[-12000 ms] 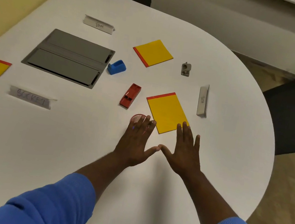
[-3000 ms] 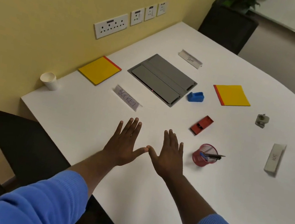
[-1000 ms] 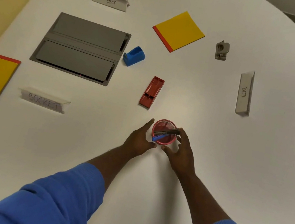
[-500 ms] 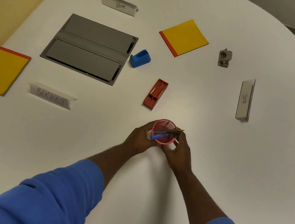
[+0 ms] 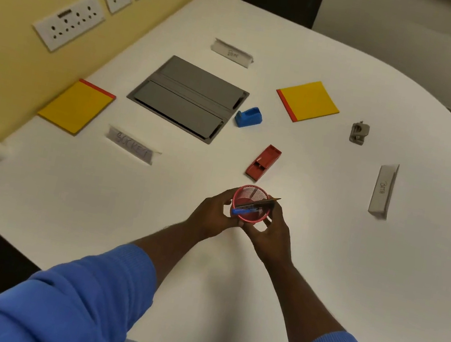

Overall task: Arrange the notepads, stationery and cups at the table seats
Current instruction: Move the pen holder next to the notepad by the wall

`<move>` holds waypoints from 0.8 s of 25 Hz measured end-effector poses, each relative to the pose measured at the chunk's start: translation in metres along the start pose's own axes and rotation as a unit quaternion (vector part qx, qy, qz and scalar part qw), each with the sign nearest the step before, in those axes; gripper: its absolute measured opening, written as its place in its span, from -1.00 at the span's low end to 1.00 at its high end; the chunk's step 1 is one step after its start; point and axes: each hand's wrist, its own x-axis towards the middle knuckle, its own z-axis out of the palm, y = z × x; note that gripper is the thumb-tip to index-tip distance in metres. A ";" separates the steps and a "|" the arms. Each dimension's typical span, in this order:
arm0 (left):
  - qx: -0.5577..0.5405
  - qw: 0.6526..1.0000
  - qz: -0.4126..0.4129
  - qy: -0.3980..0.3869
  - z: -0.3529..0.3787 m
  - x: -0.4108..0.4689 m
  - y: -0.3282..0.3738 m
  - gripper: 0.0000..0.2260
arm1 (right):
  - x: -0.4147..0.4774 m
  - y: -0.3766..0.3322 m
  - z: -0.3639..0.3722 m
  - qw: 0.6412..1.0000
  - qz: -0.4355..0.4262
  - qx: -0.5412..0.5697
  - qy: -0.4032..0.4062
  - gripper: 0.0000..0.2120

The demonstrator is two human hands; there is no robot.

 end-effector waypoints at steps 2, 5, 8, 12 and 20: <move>-0.003 1.000 0.002 0.023 -0.011 -0.014 0.000 -0.30 | -0.004 -0.012 0.007 1.000 -0.020 0.000 -0.012 -0.25; -0.010 0.998 0.003 0.055 -0.029 -0.034 -0.005 -0.31 | -0.008 -0.030 0.022 0.998 -0.046 0.003 -0.033 -0.27; -0.022 0.997 0.002 0.081 -0.049 -0.044 -0.014 -0.30 | -0.004 -0.046 0.040 0.997 -0.063 0.002 -0.049 -0.22; -0.021 0.994 0.004 0.111 -0.083 -0.043 -0.034 -0.30 | 0.013 -0.069 0.077 0.995 -0.073 -0.009 -0.065 -0.17; -0.024 0.990 -0.005 0.142 -0.168 -0.014 -0.095 -0.28 | 0.069 -0.113 0.168 0.994 -0.070 -0.012 -0.088 -0.17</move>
